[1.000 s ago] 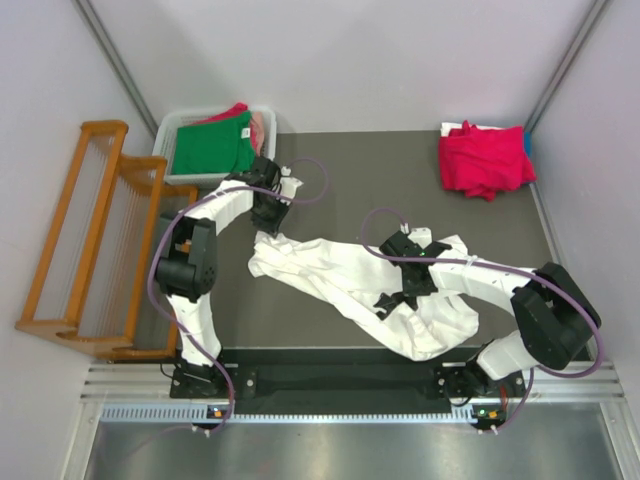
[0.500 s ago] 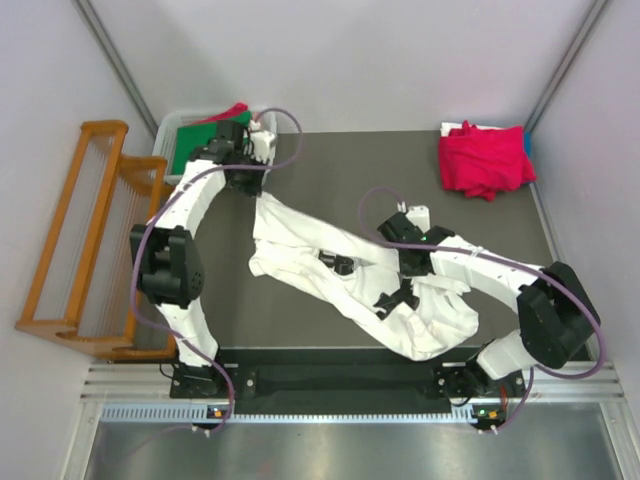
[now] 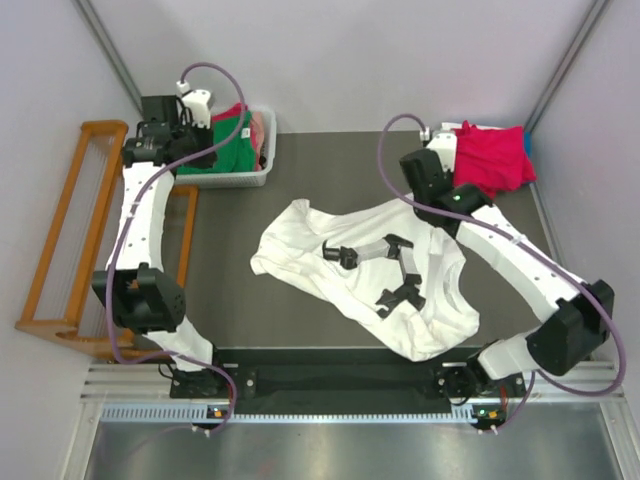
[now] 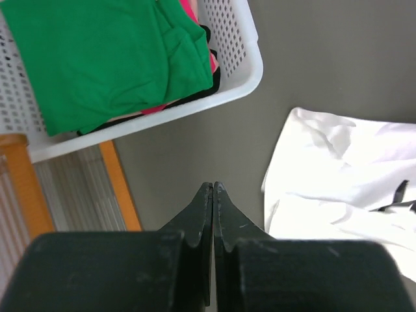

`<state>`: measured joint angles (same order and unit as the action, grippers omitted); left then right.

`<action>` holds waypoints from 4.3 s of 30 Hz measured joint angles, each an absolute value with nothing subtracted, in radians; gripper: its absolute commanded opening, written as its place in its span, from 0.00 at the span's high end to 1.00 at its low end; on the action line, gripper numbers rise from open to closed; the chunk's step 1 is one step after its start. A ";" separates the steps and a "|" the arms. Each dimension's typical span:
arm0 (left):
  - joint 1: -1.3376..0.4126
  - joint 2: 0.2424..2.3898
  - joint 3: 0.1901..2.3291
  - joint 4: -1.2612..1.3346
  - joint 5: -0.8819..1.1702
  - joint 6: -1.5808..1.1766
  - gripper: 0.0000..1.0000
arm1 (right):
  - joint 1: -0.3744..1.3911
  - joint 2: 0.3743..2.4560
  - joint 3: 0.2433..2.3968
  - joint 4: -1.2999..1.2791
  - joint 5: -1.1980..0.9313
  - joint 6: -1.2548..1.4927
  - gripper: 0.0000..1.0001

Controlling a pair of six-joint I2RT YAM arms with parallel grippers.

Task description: Fold and stack the t-shirts

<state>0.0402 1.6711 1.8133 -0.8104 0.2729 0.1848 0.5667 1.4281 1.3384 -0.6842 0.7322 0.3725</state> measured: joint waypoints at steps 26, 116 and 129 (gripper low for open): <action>-0.198 2.120 1.697 -0.822 0.273 0.281 0.33 | 0.588 1.411 1.145 -0.696 0.629 0.457 1.00; -0.365 2.204 1.760 -0.762 0.203 0.277 1.00 | 0.598 1.470 1.100 -0.643 0.604 0.473 1.00; -0.306 1.979 1.878 -0.831 0.197 0.224 1.00 | 0.598 1.401 1.183 -0.698 0.706 0.411 1.00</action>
<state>-0.3058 1.9789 1.8778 -0.8307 0.1967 0.2245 0.5983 1.4010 1.1828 -0.6983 0.7055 0.4110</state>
